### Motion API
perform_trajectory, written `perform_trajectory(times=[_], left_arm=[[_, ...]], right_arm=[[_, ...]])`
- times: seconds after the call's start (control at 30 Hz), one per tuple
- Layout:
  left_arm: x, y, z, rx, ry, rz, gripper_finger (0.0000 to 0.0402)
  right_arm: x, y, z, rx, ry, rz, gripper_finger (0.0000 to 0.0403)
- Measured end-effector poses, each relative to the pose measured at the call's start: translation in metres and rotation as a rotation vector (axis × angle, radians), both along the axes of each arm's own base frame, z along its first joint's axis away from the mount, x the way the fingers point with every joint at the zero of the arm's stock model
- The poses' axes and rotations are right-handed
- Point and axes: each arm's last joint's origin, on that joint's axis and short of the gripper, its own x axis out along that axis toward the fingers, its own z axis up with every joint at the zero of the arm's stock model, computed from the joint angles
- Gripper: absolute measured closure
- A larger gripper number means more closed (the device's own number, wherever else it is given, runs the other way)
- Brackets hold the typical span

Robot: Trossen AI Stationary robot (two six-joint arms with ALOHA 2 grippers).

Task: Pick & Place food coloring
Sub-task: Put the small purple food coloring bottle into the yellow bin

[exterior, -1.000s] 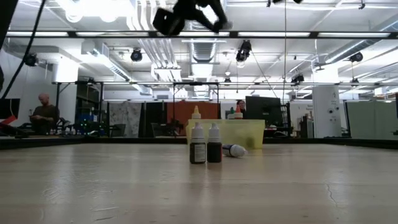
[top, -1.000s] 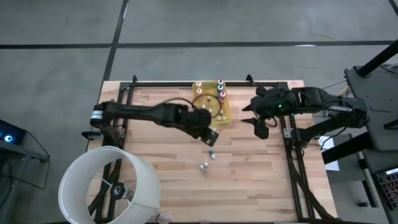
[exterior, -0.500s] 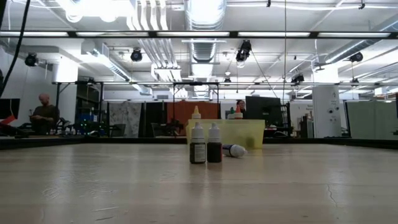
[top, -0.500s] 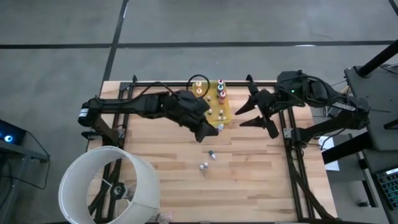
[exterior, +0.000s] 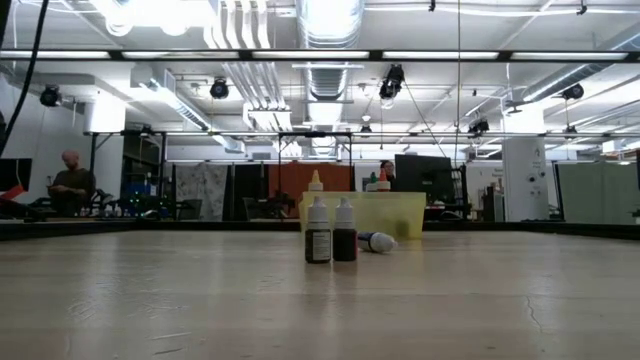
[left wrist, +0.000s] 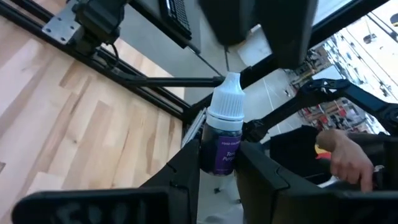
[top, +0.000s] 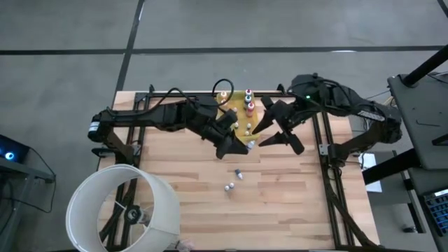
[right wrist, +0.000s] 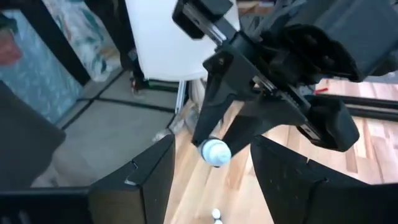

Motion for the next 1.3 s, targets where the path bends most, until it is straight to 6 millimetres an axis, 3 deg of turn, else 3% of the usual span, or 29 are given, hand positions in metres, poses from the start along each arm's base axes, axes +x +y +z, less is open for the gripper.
perform_trajectory(times=[0.43,1.3], left_arm=[[0.000,0.001,0.000,-0.021,0.001,-0.059,0.0337],[0.000,0.010,0.000,-0.022,0.002,-0.036,0.0337]], right_arm=[[0.024,-0.003,-0.002,-0.085,0.130,0.053,0.0202],[0.030,0.003,-0.003,-0.052,0.147,0.131,0.0212]])
